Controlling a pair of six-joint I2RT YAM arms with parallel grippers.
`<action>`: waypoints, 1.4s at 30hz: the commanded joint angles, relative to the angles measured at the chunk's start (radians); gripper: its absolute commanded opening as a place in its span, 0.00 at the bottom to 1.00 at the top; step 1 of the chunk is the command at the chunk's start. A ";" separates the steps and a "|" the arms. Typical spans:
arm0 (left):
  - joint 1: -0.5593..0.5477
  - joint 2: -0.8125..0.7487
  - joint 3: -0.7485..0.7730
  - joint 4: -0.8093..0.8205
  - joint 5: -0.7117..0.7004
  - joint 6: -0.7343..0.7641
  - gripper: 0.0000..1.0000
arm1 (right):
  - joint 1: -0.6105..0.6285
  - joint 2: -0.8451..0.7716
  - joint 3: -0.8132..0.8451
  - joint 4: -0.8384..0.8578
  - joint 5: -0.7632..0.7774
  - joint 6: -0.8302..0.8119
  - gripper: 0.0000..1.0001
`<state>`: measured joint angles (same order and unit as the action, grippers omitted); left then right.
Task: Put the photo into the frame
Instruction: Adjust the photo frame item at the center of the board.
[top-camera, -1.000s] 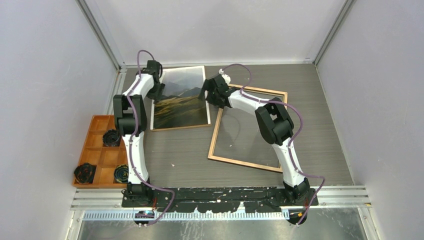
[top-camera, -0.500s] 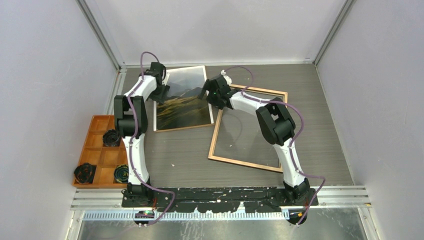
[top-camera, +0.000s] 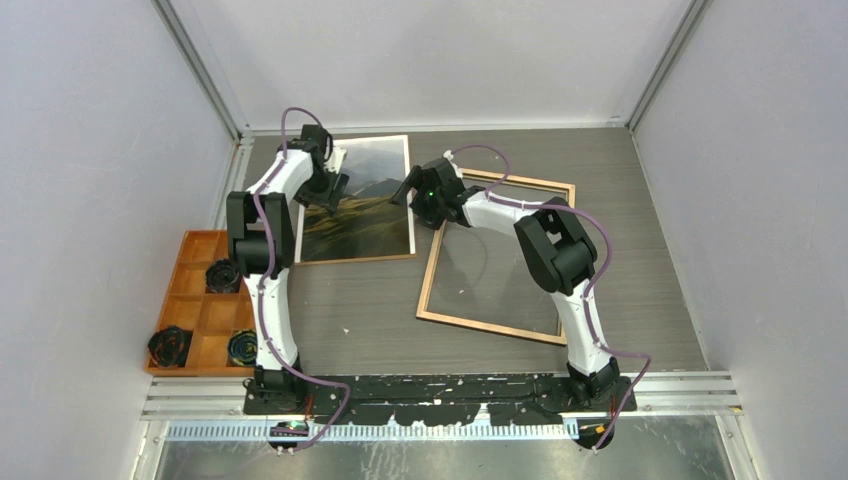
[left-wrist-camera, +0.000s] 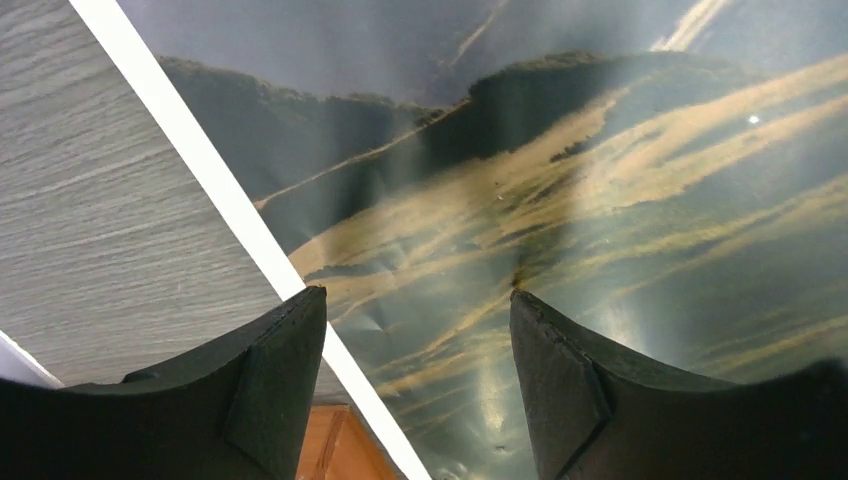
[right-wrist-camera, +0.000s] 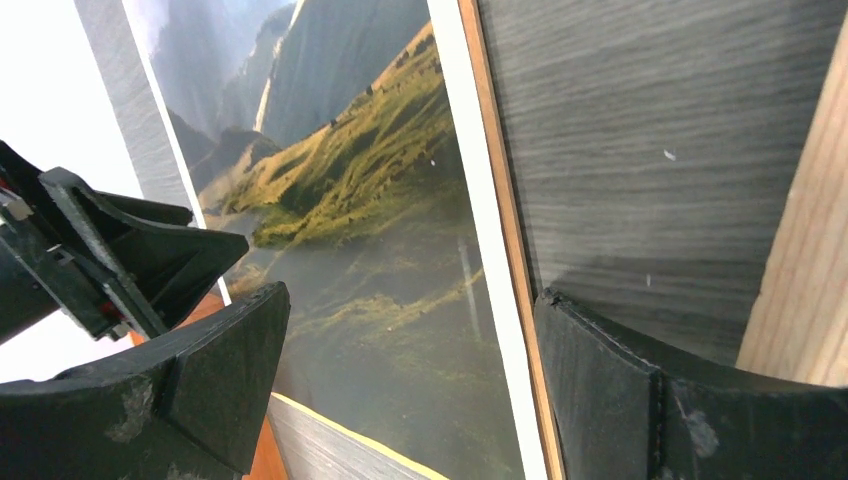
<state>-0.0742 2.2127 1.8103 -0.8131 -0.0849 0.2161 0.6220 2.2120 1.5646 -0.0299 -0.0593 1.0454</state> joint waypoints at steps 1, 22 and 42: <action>0.023 -0.099 0.062 -0.058 0.050 0.008 0.70 | 0.018 -0.062 -0.023 -0.101 0.043 -0.035 0.96; 0.128 0.042 0.025 0.135 -0.283 -0.017 0.57 | 0.018 -0.062 -0.063 -0.082 0.032 -0.029 0.93; 0.031 0.003 -0.063 0.182 -0.224 -0.007 0.58 | 0.019 -0.032 -0.081 -0.035 -0.014 0.009 0.90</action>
<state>-0.0154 2.2490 1.7863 -0.6449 -0.3935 0.2203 0.6357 2.1723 1.5085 -0.0448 -0.0620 1.0420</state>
